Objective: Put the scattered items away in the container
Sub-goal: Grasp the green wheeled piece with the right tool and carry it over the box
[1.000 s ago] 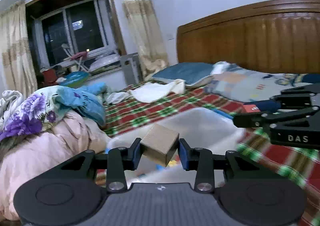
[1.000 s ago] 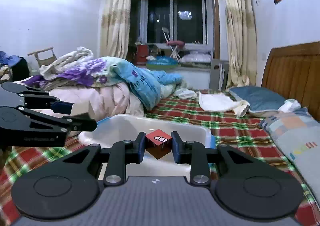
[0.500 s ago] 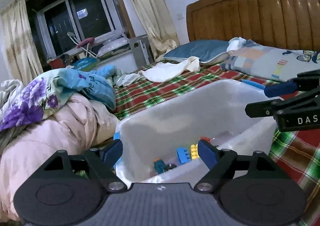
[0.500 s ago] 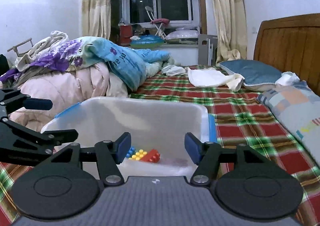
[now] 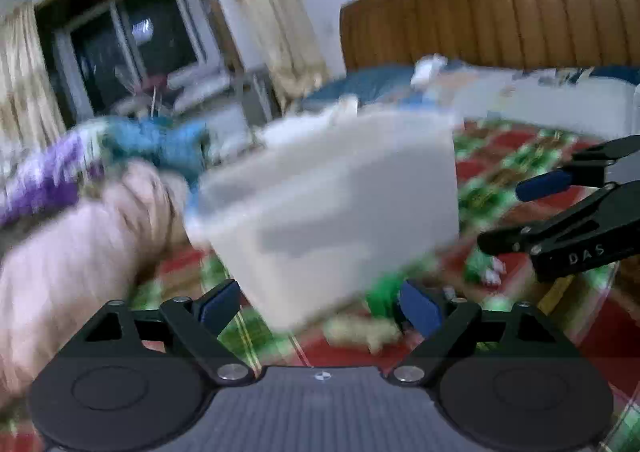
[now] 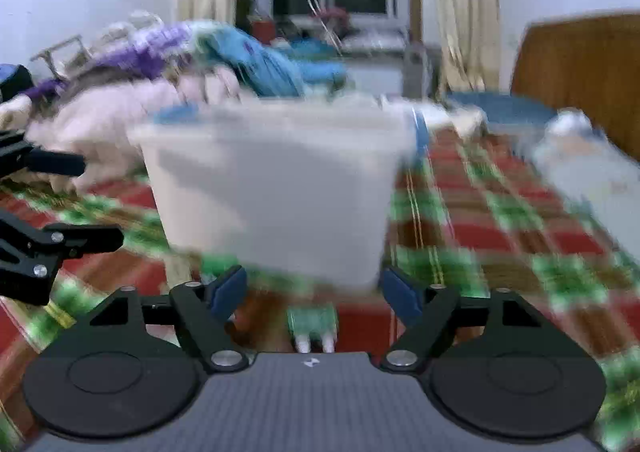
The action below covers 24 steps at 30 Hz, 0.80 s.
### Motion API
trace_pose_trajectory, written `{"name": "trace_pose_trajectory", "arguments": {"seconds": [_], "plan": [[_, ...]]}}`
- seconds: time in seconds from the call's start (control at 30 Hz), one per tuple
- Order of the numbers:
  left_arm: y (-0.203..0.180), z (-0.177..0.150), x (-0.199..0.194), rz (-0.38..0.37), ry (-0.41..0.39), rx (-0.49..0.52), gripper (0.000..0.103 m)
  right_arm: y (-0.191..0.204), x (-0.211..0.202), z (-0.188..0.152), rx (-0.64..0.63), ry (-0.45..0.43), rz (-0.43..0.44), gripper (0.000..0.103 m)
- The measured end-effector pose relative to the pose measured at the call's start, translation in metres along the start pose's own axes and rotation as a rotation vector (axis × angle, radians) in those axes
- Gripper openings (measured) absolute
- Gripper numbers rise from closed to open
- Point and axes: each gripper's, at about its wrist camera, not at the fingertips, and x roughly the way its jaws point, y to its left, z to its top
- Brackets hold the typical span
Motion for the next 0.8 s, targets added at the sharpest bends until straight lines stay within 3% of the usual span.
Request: {"name": "trace_pose_trajectory", "arguments": {"seconds": [0.07,0.17,0.27,0.37,0.43,0.67,0.8], "plan": [[-0.006,-0.013,0.011,-0.018,0.053,-0.042,0.09,0.0,0.004,-0.012,0.003,0.035,-0.009,0.068],[-0.01,-0.025,0.027,-0.005,0.11,-0.098,0.089,0.001,0.011,-0.022,-0.005,0.056,-0.016,0.065],[-0.011,-0.03,0.037,-0.015,0.125,-0.162,0.089,0.001,0.019,-0.027,-0.005,0.059,-0.015,0.055],[-0.014,-0.029,0.048,-0.052,0.128,-0.205,0.089,-0.004,0.025,-0.033,0.029,0.052,-0.005,0.055],[-0.018,-0.028,0.057,-0.034,0.135,-0.205,0.089,-0.004,0.028,-0.035,0.043,0.049,-0.009,0.055],[0.007,-0.037,0.069,0.119,0.153,-0.252,0.086,-0.011,0.029,-0.036,0.078,0.024,-0.006,0.055],[0.024,-0.046,0.057,0.066,0.124,-0.267,0.086,-0.008,0.035,-0.034,0.072,0.025,-0.003,0.055]]}}
